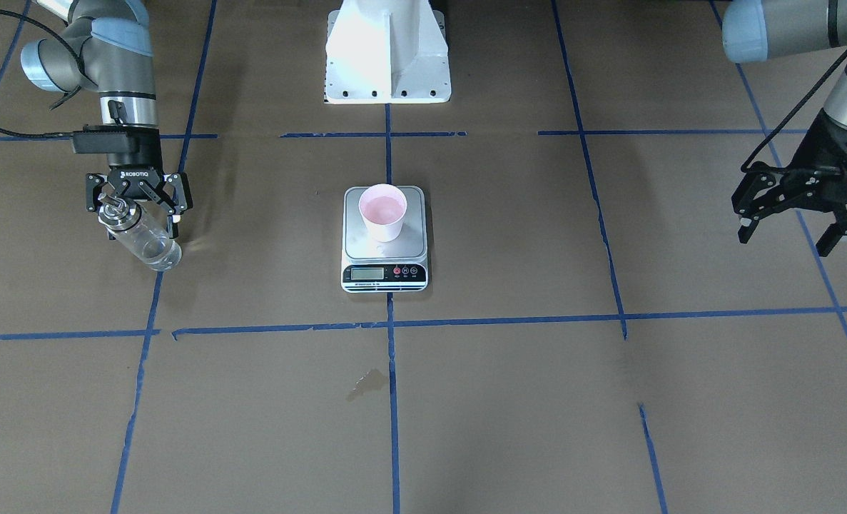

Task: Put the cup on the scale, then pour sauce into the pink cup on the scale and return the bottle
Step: 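Lift the glass bottle upright with the right gripper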

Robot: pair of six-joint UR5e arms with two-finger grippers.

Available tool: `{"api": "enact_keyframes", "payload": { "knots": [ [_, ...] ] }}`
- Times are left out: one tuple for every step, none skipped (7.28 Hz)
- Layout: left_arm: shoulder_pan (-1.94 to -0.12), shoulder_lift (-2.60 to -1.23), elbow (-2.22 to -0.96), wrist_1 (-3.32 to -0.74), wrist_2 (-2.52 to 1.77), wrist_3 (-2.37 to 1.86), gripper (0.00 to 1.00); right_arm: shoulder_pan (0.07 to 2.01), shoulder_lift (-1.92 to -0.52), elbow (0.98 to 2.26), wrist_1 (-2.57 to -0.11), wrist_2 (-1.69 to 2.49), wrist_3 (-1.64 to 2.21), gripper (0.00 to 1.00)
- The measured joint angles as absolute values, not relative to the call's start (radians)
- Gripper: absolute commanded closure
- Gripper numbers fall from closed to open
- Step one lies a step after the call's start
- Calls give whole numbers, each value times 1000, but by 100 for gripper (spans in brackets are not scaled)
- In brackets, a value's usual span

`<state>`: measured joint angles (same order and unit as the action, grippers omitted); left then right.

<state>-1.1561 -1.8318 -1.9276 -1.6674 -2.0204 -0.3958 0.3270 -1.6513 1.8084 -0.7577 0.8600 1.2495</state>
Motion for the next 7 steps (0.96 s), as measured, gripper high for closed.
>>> {"api": "enact_keyframes", "payload": {
  "knots": [
    [-1156,-1832,-1928,-1666,-2020,-396,5,327,-1643,1796,-747,857,1248,0],
    [-1156,-1833,-1929,-1666,-2020,-396,5,327,-1638,1785,-741,856,1246,0],
    [-1156,-1835,-1929,-1666,-2020,-396,5,328,-1636,1774,-738,856,1245,0],
    [-1157,-1835,-1928,-1666,-2020,-396,5,328,-1634,1768,-736,854,1245,3],
    [-1157,-1836,-1928,-1666,-2020,-396,5,327,-1631,1765,-736,849,1246,11],
    [-1157,-1836,-1928,-1665,-2020,-396,5,327,-1627,1764,-736,845,1248,21],
    [-1157,-1836,-1928,-1665,-2019,-396,5,327,-1620,1764,-735,835,1250,34]
  ]
}}
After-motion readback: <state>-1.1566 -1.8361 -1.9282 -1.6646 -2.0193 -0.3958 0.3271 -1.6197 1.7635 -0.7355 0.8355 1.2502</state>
